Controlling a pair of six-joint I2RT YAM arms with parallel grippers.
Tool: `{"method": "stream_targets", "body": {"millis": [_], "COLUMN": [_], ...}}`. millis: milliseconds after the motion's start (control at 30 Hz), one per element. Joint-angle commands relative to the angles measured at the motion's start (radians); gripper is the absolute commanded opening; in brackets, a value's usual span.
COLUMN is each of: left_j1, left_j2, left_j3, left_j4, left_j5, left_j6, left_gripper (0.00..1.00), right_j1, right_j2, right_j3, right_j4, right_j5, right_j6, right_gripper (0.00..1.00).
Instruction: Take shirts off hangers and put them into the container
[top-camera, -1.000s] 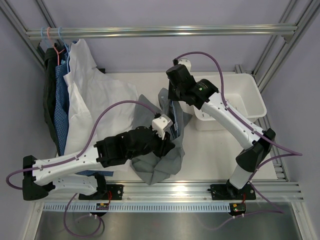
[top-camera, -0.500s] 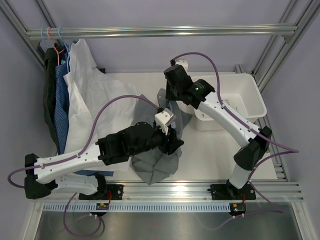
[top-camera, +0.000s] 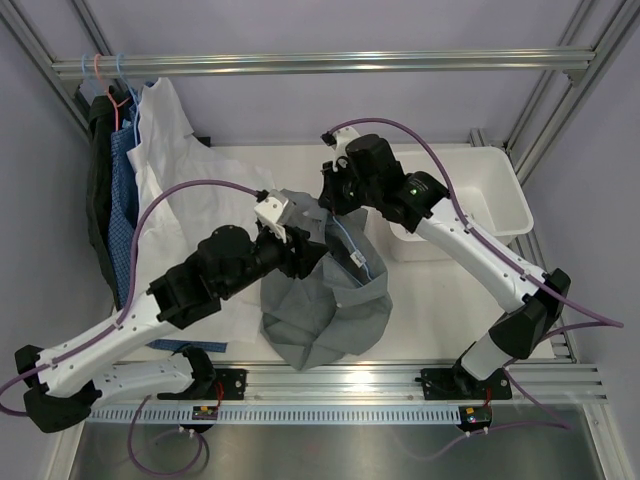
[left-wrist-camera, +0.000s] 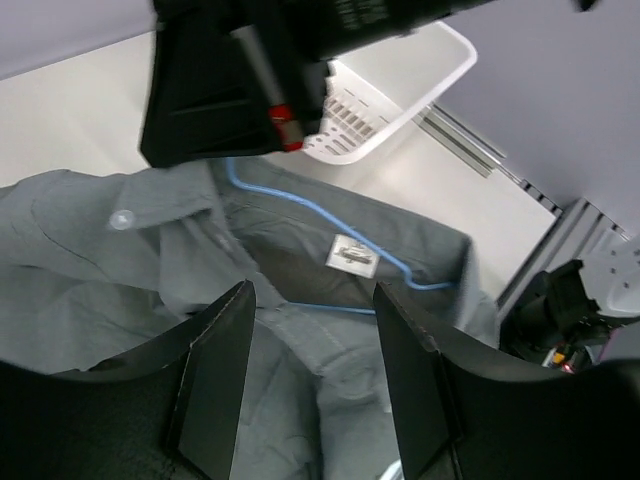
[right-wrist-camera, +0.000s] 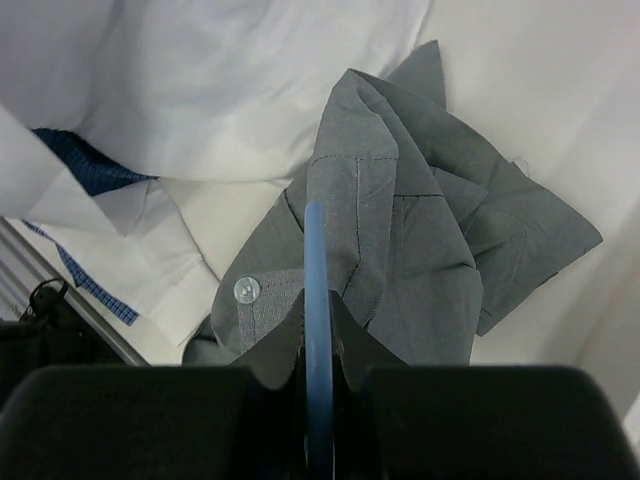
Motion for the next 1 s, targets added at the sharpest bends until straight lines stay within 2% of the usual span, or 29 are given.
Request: {"method": "stream_targets", "body": {"millis": [0, 167, 300, 733, 933, 967], "left_j1": [0.045, 0.048, 0.048, 0.046, 0.046, 0.046], "left_j2": [0.019, 0.060, 0.105, 0.192, 0.217, 0.221], "left_j3": [-0.035, -0.024, -0.007, -0.054, -0.055, -0.054], "left_j4": [0.088, 0.154, 0.206, 0.317, 0.374, 0.374], "left_j5": [0.085, 0.118, 0.133, -0.095, -0.132, -0.141], "left_j6": [0.022, 0.013, -0.056, -0.362, -0.417, -0.428], "left_gripper": [0.56, 0.56, 0.56, 0.56, 0.52, 0.49], "right_j1": [-0.006, -0.006, -0.006, 0.002, 0.010, 0.011], "right_j2": [-0.061, -0.046, -0.053, -0.073, -0.073, -0.078], "right_j3": [0.034, 0.060, 0.040, 0.017, 0.011, 0.003], "right_j4": [0.059, 0.028, 0.042, 0.126, 0.146, 0.151], "right_j5": [-0.132, -0.166, -0.170, -0.132, -0.132, -0.130], "right_j6": [-0.101, -0.111, -0.104, -0.045, -0.026, -0.019], "right_gripper": [0.00, 0.00, 0.00, 0.00, 0.00, 0.00]}}
